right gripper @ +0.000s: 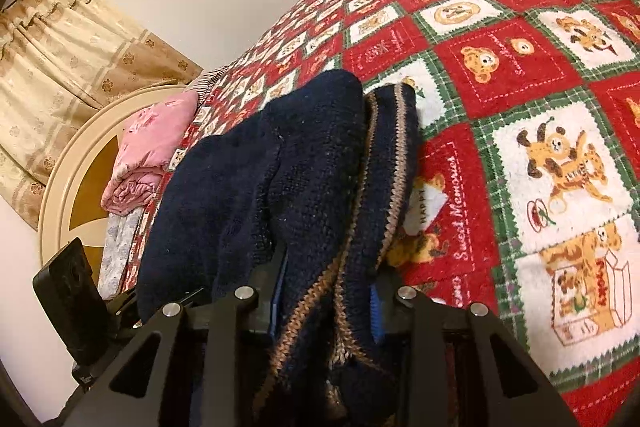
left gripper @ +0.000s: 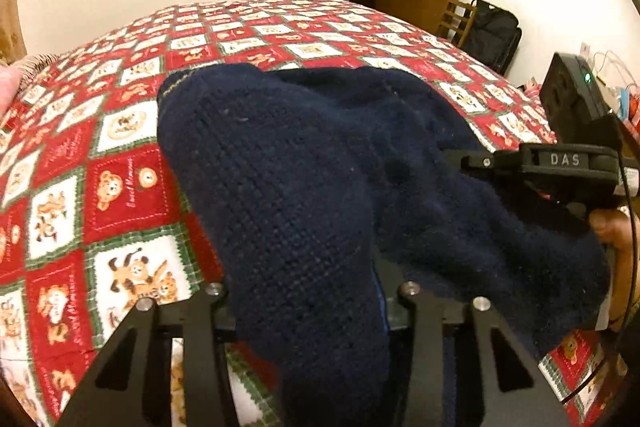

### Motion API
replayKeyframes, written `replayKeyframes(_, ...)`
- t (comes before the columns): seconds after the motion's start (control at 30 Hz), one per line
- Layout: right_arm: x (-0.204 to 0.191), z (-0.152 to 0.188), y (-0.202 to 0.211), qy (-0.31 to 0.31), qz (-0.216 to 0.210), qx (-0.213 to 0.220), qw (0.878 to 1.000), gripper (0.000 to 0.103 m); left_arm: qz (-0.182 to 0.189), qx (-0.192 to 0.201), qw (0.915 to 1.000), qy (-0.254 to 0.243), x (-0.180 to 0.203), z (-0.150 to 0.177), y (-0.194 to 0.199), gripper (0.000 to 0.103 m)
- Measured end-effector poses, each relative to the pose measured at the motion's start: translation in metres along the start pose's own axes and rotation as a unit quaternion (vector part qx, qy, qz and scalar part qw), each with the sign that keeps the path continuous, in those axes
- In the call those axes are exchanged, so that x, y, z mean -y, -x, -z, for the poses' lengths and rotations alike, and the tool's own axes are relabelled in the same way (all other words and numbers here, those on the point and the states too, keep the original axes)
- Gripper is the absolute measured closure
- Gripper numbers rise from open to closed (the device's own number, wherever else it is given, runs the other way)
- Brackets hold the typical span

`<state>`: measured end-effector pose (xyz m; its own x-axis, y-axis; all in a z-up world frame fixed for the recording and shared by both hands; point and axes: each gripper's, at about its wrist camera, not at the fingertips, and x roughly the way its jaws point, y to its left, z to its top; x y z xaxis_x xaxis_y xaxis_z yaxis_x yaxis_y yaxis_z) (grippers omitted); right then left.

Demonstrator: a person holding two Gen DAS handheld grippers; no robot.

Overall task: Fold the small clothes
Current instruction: 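Carry the folded sweater with both tools toward the bed headboard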

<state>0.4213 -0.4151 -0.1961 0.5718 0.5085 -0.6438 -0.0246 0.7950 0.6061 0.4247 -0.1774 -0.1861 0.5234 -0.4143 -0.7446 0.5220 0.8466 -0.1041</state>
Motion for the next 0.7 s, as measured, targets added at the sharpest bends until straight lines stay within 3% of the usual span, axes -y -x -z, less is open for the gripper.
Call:
replayKeyframes(0.37,-0.015,0.014,0.015,-0.005,-0.027,0.009,1.0,0.07,-0.016,0.006,0.9998,0.006,0.011,0.005,0.034,0.061)
replayKeyframes(0.7,-0.07,0.04,0.029,0.022,-0.071,0.006,0.997,0.07,-0.054,0.036,0.9977,-0.022,0.021,0.024,0.1,0.062)
